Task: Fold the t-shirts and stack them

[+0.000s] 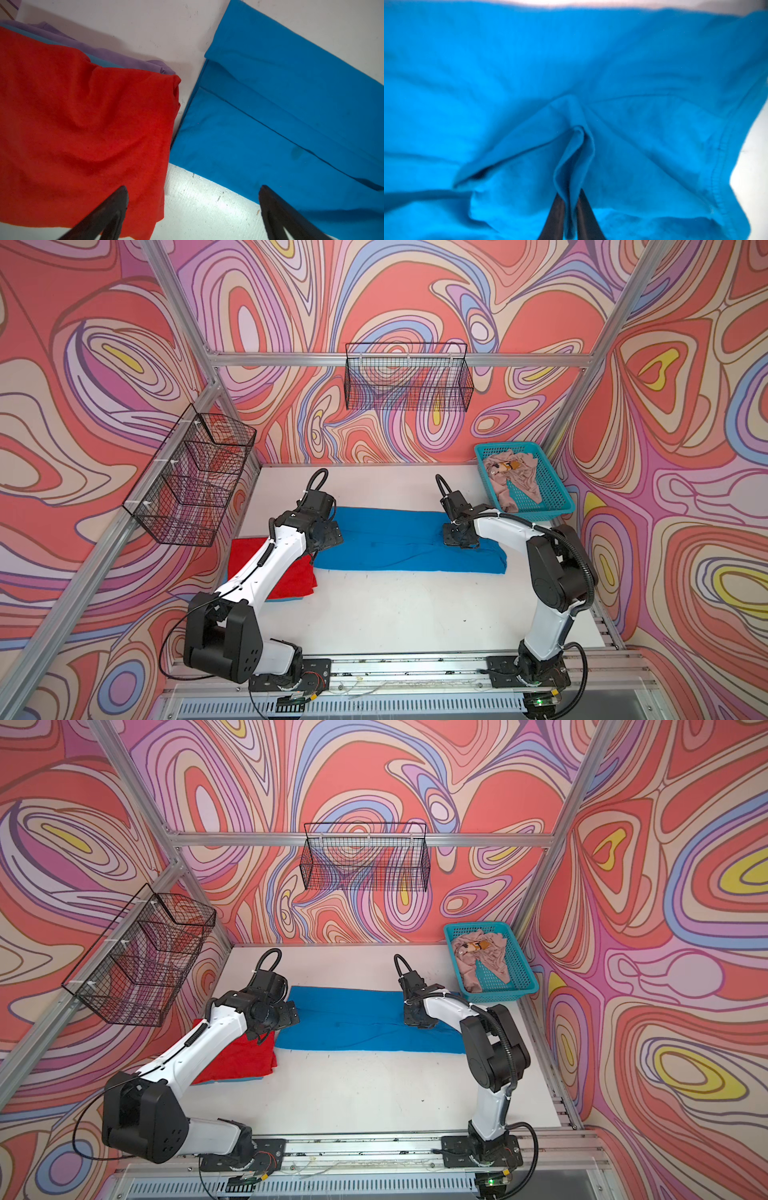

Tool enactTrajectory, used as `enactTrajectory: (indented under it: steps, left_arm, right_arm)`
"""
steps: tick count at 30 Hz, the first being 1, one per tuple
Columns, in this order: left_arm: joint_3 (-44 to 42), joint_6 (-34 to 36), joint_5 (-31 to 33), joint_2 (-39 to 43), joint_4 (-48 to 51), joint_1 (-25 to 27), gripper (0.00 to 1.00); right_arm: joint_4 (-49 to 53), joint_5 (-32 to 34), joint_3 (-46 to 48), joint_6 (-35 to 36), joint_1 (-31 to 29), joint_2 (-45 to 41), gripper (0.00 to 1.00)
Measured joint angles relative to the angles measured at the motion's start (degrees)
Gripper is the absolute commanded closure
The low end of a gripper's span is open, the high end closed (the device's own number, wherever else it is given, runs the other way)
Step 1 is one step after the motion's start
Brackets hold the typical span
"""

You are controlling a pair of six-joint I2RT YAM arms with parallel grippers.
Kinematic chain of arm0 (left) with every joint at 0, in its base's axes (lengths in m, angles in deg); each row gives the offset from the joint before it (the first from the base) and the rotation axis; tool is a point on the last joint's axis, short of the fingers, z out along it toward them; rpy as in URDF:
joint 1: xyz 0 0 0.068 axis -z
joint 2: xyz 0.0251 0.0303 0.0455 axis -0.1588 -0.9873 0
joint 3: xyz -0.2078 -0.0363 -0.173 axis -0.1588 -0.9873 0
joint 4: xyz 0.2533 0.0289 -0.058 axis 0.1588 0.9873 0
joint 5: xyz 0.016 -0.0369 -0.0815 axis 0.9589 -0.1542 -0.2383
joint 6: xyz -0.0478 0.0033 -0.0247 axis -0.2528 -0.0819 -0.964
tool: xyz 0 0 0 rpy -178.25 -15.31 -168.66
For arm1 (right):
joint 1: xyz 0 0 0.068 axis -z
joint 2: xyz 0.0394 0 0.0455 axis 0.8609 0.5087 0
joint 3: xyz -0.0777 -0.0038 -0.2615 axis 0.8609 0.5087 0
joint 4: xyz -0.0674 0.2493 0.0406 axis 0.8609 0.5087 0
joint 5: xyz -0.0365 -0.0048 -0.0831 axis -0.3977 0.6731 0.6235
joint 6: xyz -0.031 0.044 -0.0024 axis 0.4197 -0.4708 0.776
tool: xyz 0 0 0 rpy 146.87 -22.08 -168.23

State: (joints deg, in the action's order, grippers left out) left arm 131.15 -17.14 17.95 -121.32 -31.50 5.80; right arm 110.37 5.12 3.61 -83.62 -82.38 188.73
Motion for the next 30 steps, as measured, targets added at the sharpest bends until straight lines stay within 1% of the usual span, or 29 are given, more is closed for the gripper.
enactTrajectory:
  steps: [5, 15, 16, 19, 22, 25, 28, 30]
  left_arm:
    - [0.0, 0.39, 0.02, 0.0, -0.02, -0.09, 0.0]
    - [0.0, 0.39, -0.07, 0.0, -0.02, -0.42, 0.0]
    - [0.0, 0.42, -0.07, 0.0, -0.02, -0.42, 0.0]
    - [0.0, 0.42, -0.09, 0.0, -0.02, -0.42, 0.0]
    - [0.0, 0.42, -0.13, 0.0, -0.02, -0.42, 0.0]
    - [0.0, 0.42, -0.31, 0.0, -0.02, -0.42, 0.0]
    - [0.0, 0.42, -0.48, 0.0, -0.02, -0.44, 0.0]
    - [0.0, 0.42, -0.5, 0.0, -0.02, -0.44, 0.0]
  right_arm:
    - [2.19, 3.85, -3.3, 0.33, 0.0, 0.74, 1.0]
    - [7.19, 13.99, -10.91, 2.14, 0.0, 6.45, 1.0]
    - [7.58, 14.64, -11.43, 2.19, 0.02, 6.97, 0.97]
    - [8.68, 16.55, -12.9, 2.14, 0.04, 8.39, 0.77]
    - [9.81, 18.71, -14.45, 2.21, 0.24, 9.57, 0.65]
    - [10.54, 20.7, -15.61, 1.77, 0.55, 9.97, 0.59]
    - [11.23, 22.84, -16.44, 0.81, 0.76, 9.64, 0.58]
    - [11.1, 21.7, -16.04, 0.31, 0.83, 8.28, 0.58]
